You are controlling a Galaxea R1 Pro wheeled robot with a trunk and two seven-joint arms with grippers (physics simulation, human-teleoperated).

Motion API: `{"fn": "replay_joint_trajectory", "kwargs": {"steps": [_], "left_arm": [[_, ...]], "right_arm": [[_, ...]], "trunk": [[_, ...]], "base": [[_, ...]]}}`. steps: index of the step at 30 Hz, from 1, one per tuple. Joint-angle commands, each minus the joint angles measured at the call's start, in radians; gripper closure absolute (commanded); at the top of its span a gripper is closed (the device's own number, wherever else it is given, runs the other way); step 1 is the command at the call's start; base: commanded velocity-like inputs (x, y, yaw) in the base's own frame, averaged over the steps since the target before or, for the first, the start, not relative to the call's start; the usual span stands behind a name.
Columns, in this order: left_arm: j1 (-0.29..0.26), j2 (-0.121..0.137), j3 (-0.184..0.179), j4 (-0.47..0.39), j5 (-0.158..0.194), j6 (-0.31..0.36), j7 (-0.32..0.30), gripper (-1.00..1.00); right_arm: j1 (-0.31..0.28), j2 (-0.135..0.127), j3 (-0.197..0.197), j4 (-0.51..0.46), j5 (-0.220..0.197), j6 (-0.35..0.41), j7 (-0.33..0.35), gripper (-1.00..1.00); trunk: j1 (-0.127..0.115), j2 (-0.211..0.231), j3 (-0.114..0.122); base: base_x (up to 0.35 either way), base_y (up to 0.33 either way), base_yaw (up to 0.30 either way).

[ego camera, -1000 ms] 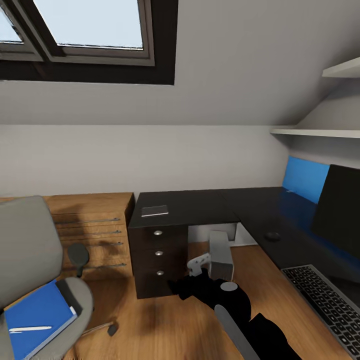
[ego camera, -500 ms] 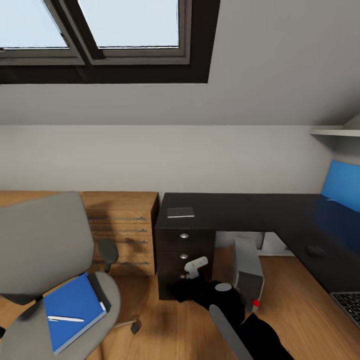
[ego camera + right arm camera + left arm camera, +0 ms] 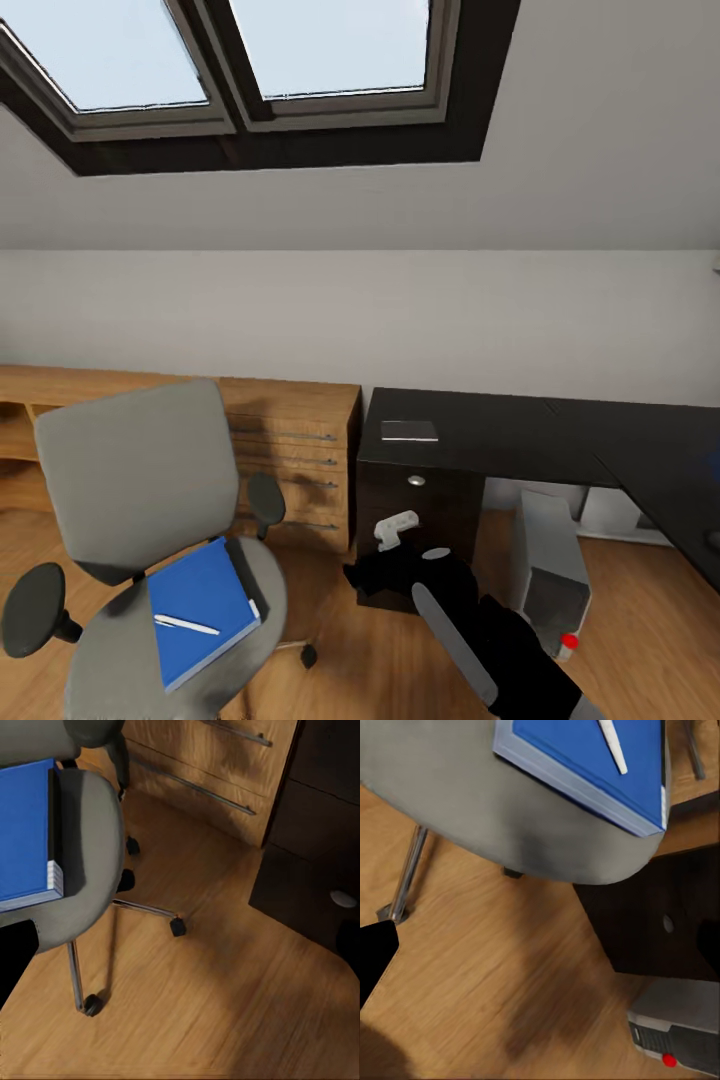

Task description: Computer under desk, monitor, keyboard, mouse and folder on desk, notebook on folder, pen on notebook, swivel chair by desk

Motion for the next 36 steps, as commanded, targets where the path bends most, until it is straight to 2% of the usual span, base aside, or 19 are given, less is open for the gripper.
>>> {"fn": "replay_joint_trajectory", "kwargs": {"steps": [1, 6, 9, 10, 12, 13, 17, 20, 21, 23, 24, 25, 36], "left_arm": [[0.005, -0.001, 0.004, -0.007, 0.009, 0.007, -0.004, -1.00], [0.024, -0.001, 0.040, -0.026, 0.083, 0.002, -0.006, -1.00], [0.025, 0.001, 0.045, -0.027, 0.094, 0.006, -0.005, -1.00], [0.025, 0.002, 0.046, -0.027, 0.096, 0.007, -0.003, -1.00], [0.026, 0.005, 0.049, -0.029, 0.101, 0.013, 0.005, -1.00], [0.026, 0.003, 0.080, -0.029, 0.103, 0.016, 0.039, -1.00], [0.024, 0.010, 0.114, -0.032, 0.106, 0.019, 0.060, -1.00], [0.015, 0.019, 0.121, -0.035, 0.103, 0.035, 0.065, -1.00], [0.001, 0.039, 0.124, -0.035, 0.102, 0.066, 0.078, -1.00], [-0.007, 0.050, 0.125, -0.035, 0.101, 0.080, 0.093, -1.00], [-0.021, 0.065, 0.128, -0.032, 0.105, 0.097, 0.138, -1.00], [-0.023, 0.066, 0.129, -0.032, 0.108, 0.098, 0.142, -1.00], [-0.025, 0.069, 0.130, -0.022, 0.113, 0.080, 0.147, -1.00]], "right_arm": [[-0.002, 0.000, 0.002, 0.003, -0.011, 0.003, -0.010, -1.00], [-0.028, 0.001, 0.004, 0.068, -0.012, 0.010, -0.005, -1.00], [-0.038, 0.004, 0.005, 0.097, -0.013, 0.012, -0.001, -1.00], [-0.040, 0.009, 0.005, 0.106, -0.012, 0.012, 0.000, -1.00], [-0.046, 0.039, 0.012, 0.150, -0.010, 0.011, 0.003, -1.00], [-0.048, 0.058, 0.079, 0.202, 0.015, -0.002, 0.005, -1.00], [-0.049, 0.076, 0.136, 0.253, 0.029, -0.030, 0.005, -1.00], [-0.049, 0.091, 0.148, 0.286, 0.034, -0.050, 0.005, -1.00], [-0.049, 0.108, 0.154, 0.319, 0.054, -0.066, 0.005, -1.00], [-0.049, 0.117, 0.156, 0.339, 0.076, -0.077, 0.005, -1.00], [-0.049, 0.135, 0.159, 0.375, 0.126, -0.108, 0.004, -1.00], [-0.049, 0.137, 0.160, 0.382, 0.134, -0.116, 0.004, -1.00], [-0.050, 0.156, 0.160, 0.428, 0.147, -0.131, 0.003, -1.00]], "trunk": [[0.000, -0.001, -0.001], [0.000, -0.001, -0.001], [0.000, -0.001, -0.001], [0.000, -0.001, -0.001], [0.000, -0.001, -0.001], [0.000, -0.001, -0.001], [0.000, -0.001, -0.001], [0.000, -0.001, -0.001], [0.000, -0.001, -0.001], [0.000, -0.001, -0.001], [0.000, -0.001, -0.001], [0.000, -0.001, -0.001], [0.000, -0.001, -0.001]], "base": [[0.001, 0.001, 0.227], [0.000, 0.000, 0.262], [0.000, 0.000, 0.274], [0.000, 0.000, 0.275], [0.000, 0.000, 0.268], [0.000, 0.000, 0.219], [0.000, 0.000, 0.239], [0.000, 0.000, 0.264], [0.000, 0.000, 0.272], [0.000, 0.000, 0.268], [0.000, 0.000, 0.241], [0.000, 0.000, 0.240], [0.049, 0.039, 0.264]]}}
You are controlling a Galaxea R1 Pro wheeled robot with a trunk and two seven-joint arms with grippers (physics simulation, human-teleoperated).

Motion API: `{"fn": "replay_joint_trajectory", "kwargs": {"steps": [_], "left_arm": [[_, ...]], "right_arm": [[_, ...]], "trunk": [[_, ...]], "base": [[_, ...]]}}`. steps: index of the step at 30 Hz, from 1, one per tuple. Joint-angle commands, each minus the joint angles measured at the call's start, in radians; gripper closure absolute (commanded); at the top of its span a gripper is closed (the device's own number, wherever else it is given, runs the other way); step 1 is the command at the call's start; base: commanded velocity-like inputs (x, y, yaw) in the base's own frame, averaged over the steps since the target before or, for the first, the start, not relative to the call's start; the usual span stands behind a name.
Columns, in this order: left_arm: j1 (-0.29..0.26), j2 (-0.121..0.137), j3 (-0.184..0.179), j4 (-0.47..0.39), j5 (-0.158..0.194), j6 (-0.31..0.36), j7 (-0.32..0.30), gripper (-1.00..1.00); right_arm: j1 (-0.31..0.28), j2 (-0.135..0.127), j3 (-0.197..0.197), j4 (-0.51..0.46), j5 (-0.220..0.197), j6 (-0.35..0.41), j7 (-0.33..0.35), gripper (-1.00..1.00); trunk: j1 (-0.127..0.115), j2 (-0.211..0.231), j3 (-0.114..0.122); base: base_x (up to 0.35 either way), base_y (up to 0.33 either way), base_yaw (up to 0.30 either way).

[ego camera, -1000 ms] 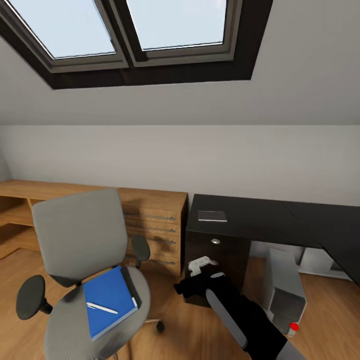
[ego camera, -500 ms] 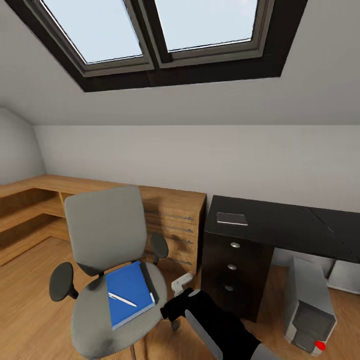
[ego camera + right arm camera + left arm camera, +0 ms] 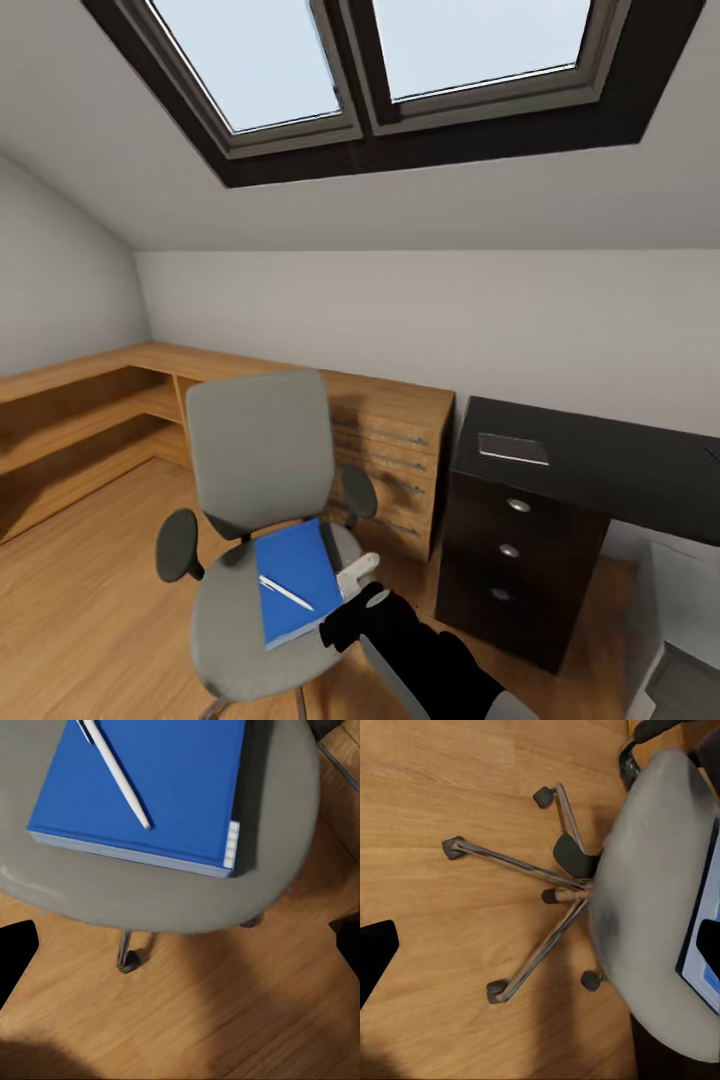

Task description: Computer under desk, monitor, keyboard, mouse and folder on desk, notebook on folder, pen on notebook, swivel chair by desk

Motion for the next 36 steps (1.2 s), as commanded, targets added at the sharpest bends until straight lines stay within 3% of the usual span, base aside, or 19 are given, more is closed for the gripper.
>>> {"fn": "replay_joint_trajectory", "kwargs": {"steps": [1, 11, 15, 36], "left_arm": [[0.000, 0.000, 0.001, 0.000, 0.007, 0.005, 0.001, -1.00], [0.000, 0.002, 0.000, 0.002, 0.007, 0.004, 0.001, -1.00], [-0.001, 0.014, 0.000, -0.003, 0.007, -0.001, 0.002, -1.00], [-0.001, 0.014, 0.000, -0.003, 0.007, -0.001, 0.002, -1.00]], "right_arm": [[-0.001, 0.001, 0.003, 0.000, -0.010, 0.003, -0.010, -1.00], [-0.002, 0.002, 0.002, 0.005, -0.011, -0.012, -0.010, -1.00], [-0.025, -0.017, -0.014, 0.001, -0.008, -0.015, -0.023, -1.00], [-0.034, -0.017, -0.014, 0.001, -0.008, -0.015, -0.023, -1.00]], "trunk": [[0.000, -0.001, -0.001], [0.000, -0.001, -0.001], [0.000, -0.001, -0.001], [0.000, -0.001, -0.001]], "base": [[0.193, 0.165, 0.274], [0.237, 0.197, 0.206], [0.000, 0.000, 0.000], [0.000, 0.000, 0.000]]}}
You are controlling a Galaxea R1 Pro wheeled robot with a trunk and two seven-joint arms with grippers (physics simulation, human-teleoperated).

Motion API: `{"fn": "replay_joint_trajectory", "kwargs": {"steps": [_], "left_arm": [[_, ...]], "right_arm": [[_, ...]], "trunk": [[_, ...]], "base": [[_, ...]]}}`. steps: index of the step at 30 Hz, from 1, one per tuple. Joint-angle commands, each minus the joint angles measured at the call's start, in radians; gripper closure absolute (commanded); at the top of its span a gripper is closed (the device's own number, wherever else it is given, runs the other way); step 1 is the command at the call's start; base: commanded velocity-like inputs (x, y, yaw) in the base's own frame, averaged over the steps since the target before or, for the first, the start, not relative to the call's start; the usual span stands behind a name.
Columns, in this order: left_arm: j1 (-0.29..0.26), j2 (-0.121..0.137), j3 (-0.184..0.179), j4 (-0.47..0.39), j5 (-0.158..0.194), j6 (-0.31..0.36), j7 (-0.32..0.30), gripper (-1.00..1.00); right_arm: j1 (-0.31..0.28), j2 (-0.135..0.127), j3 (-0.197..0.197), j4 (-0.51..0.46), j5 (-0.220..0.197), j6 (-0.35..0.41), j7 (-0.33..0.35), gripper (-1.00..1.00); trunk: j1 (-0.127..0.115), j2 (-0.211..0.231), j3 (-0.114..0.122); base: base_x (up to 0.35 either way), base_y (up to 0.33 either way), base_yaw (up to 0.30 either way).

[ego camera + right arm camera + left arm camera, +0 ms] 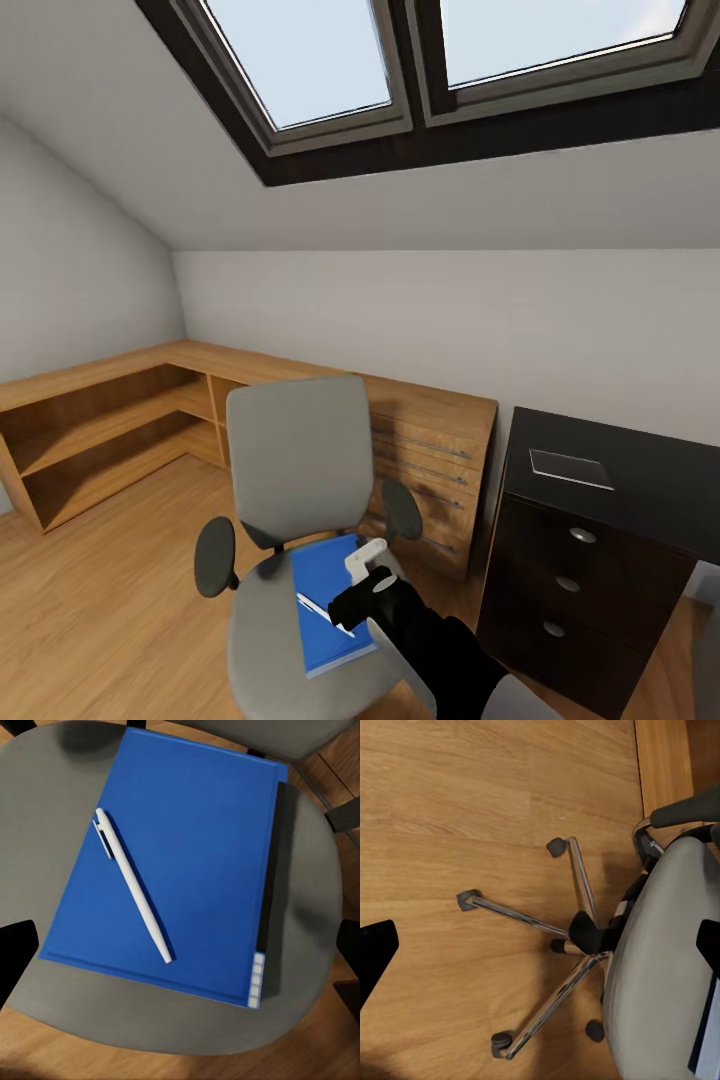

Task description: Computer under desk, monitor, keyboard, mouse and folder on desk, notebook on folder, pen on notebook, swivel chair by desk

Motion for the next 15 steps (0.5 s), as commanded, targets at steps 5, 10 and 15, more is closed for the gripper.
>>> {"fn": "replay_joint_trajectory", "kwargs": {"steps": [5, 10, 15], "left_arm": [[-0.001, 0.001, 0.001, 0.004, 0.004, -0.010, -0.002, -1.00], [-0.001, 0.001, 0.001, 0.006, 0.003, -0.014, -0.002, -1.00], [-0.001, 0.000, 0.000, 0.006, 0.002, -0.015, -0.002, -1.00]], "right_arm": [[-0.011, -0.023, 0.001, -0.026, -0.011, 0.000, -0.011, -1.00], [-0.015, -0.038, 0.001, -0.049, -0.011, 0.000, -0.011, -1.00], [-0.012, -0.044, -0.001, -0.091, -0.010, 0.001, -0.012, -1.00]], "trunk": [[-0.019, 0.034, 0.015], [-0.038, 0.069, 0.030], [-0.057, 0.104, 0.046]], "base": [[0.000, 0.000, 0.000], [0.000, 0.000, 0.000], [0.000, 0.000, 0.000]]}}
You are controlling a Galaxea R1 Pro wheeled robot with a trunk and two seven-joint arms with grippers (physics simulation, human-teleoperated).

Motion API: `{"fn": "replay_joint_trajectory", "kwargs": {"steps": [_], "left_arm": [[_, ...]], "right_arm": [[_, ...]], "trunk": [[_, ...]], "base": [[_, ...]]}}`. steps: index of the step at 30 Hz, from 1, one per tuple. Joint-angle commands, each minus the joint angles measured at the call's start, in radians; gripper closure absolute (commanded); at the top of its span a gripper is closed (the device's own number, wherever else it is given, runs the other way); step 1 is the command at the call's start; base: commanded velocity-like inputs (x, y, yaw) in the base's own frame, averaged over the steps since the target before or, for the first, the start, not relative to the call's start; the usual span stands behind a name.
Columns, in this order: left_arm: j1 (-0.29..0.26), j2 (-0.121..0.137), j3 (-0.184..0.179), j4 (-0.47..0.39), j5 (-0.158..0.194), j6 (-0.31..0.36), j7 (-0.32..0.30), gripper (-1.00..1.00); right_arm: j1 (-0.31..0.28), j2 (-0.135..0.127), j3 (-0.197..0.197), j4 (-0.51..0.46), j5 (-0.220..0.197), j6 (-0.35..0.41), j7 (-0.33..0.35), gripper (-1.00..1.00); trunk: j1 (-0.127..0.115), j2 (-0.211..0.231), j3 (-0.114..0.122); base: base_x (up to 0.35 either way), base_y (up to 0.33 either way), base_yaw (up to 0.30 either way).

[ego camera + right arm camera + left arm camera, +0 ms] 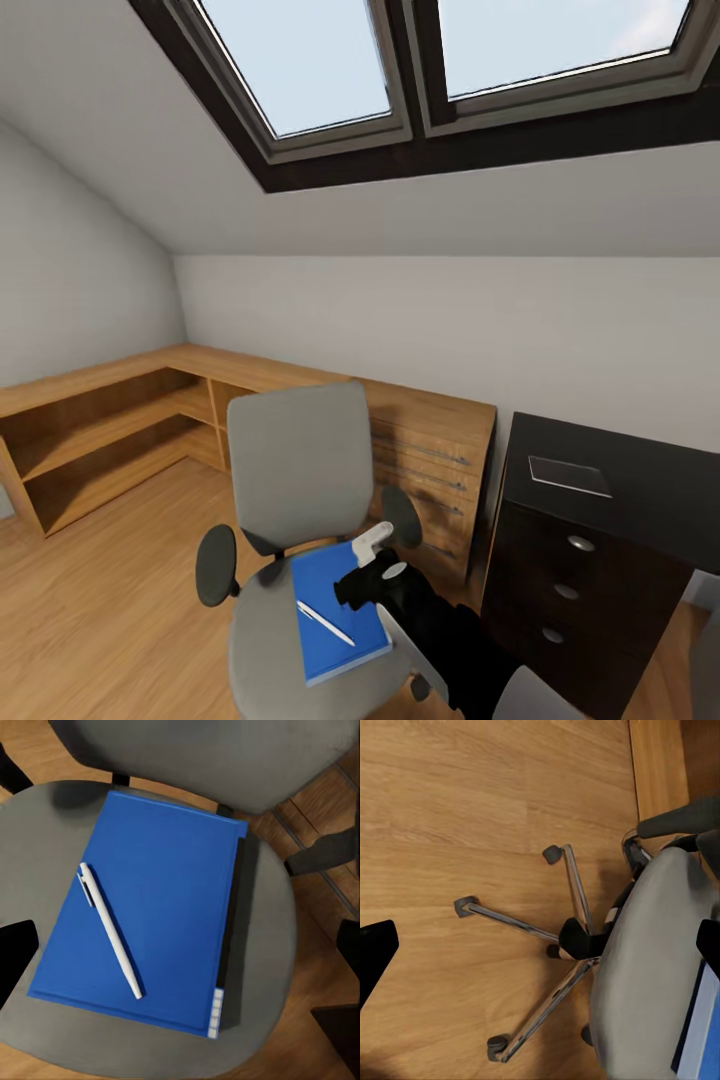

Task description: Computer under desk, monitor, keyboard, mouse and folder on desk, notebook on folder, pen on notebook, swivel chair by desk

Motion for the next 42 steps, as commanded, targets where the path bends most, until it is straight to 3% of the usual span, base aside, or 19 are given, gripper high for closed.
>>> {"fn": "replay_joint_trajectory", "kwargs": {"steps": [1, 5, 7, 10, 14, 15, 17, 18, 21, 22, 23, 26, 27, 30, 31, 35, 36, 42], "left_arm": [[0.000, 0.000, 0.001, -0.001, 0.007, 0.005, 0.001, -1.00], [0.000, -0.001, -0.028, -0.009, 0.002, -0.004, 0.001, -1.00], [0.000, 0.000, -0.065, -0.014, -0.005, -0.024, 0.006, -1.00], [0.000, 0.001, -0.110, -0.018, -0.010, -0.058, 0.008, -1.00], [0.000, -0.001, -0.135, -0.033, -0.013, -0.071, 0.009, -1.00], [0.002, -0.004, -0.188, -0.121, -0.015, -0.075, 0.017, -1.00], [0.002, -0.004, -0.261, -0.194, -0.015, -0.071, 0.075, -1.00], [-0.028, 0.005, -0.370, -0.268, -0.015, -0.060, 0.202, -1.00], [-0.068, 0.008, -0.443, -0.290, -0.015, -0.043, 0.280, -1.00], [-0.092, 0.007, -0.498, -0.297, -0.015, -0.022, 0.342, -1.00], [-0.100, 0.002, -0.513, -0.298, -0.015, -0.017, 0.360, -1.00], [-0.108, 0.000, -0.520, -0.293, -0.015, -0.013, 0.363, -1.00], [-0.123, 0.000, -0.543, -0.280, -0.016, -0.001, 0.365, -1.00], [-0.129, -0.001, -0.549, -0.274, -0.016, 0.002, 0.366, -1.00], [-0.149, -0.003, -0.561, -0.272, -0.015, 0.029, 0.367, -1.00], [-0.196, -0.004, -0.611, -0.260, -0.015, 0.057, 0.406, -1.00], [-0.248, -0.006, -0.635, -0.220, -0.015, 0.067, 0.439, -1.00], [-0.324, -0.008, -0.680, -0.155, -0.013, 0.070, 0.451, -1.00]], "right_arm": [[0.000, -0.002, 0.003, -0.009, -0.011, 0.003, -0.010, -1.00], [0.005, -0.024, 0.001, -0.090, -0.011, 0.005, -0.012, -1.00], [0.007, -0.051, -0.016, -0.158, -0.011, 0.010, -0.022, -1.00], [0.024, -0.082, -0.081, -0.273, -0.012, 0.016, -0.078, -1.00], [0.050, -0.096, -0.179, -0.394, -0.013, 0.032, -0.136, -1.00], [0.065, -0.116, -0.300, -0.507, -0.015, 0.111, -0.154, -1.00], [0.069, -0.130, -0.387, -0.569, -0.016, 0.165, -0.155, -1.00], [0.071, -0.139, -0.477, -0.601, -0.016, 0.194, -0.157, -1.00], [0.072, -0.141, -0.514, -0.611, -0.016, 0.204, -0.157, -1.00], [0.072, -0.142, -0.534, -0.616, -0.016, 0.210, -0.157, -1.00], [0.071, -0.143, -0.540, -0.617, -0.016, 0.211, -0.158, -1.00], [0.071, -0.143, -0.541, -0.619, -0.015, 0.214, -0.158, -1.00], [0.071, -0.143, -0.555, -0.619, -0.014, 0.227, -0.158, -1.00], [0.070, -0.142, -0.587, -0.618, -0.014, 0.232, -0.159, -1.00], [0.064, -0.141, -0.609, -0.617, -0.014, 0.253, -0.164, -1.00], [0.061, -0.141, -0.635, -0.618, -0.014, 0.269, -0.167, -1.00], [0.059, -0.141, -0.672, -0.618, -0.013, 0.275, -0.167, -1.00], [0.044, -0.139, -0.696, -0.609, -0.014, 0.287, -0.169, -1.00]], "trunk": [[-0.004, 0.007, 0.002], [-0.019, 0.035, 0.015], [-0.027, 0.049, 0.021], [-0.038, 0.070, 0.030], [-0.054, 0.098, 0.043], [-0.058, 0.105, 0.046], [-0.065, 0.119, 0.052], [-0.069, 0.126, 0.056], [-0.081, 0.147, 0.065], [-0.084, 0.154, 0.069], [-0.088, 0.161, 0.072], [-0.100, 0.182, 0.082], [-0.104, 0.189, 0.085], [-0.115, 0.210, 0.094], [-0.119, 0.217, 0.097], [-0.134, 0.245, 0.110], [-0.138, 0.252, 0.113], [-0.161, 0.294, 0.132]], "base": [[0.000, 0.000, 0.000], [0.000, 0.000, 0.000], [0.000, 0.000, 0.000], [0.000, 0.000, -0.047], [0.000, 0.000, -0.198], [0.000, 0.000, -0.276], [0.000, 0.000, -0.287], [0.000, 0.000, -0.295], [0.000, 0.000, -0.296], [0.000, 0.000, -0.297], [0.000, 0.000, -0.298], [0.000, 0.000, -0.298], [0.000, 0.000, -0.298], [0.000, 0.000, -0.298], [0.000, 0.000, -0.298], [0.000, 0.000, -0.298], [0.000, 0.000, -0.298], [0.000, 0.000, -0.298]]}}
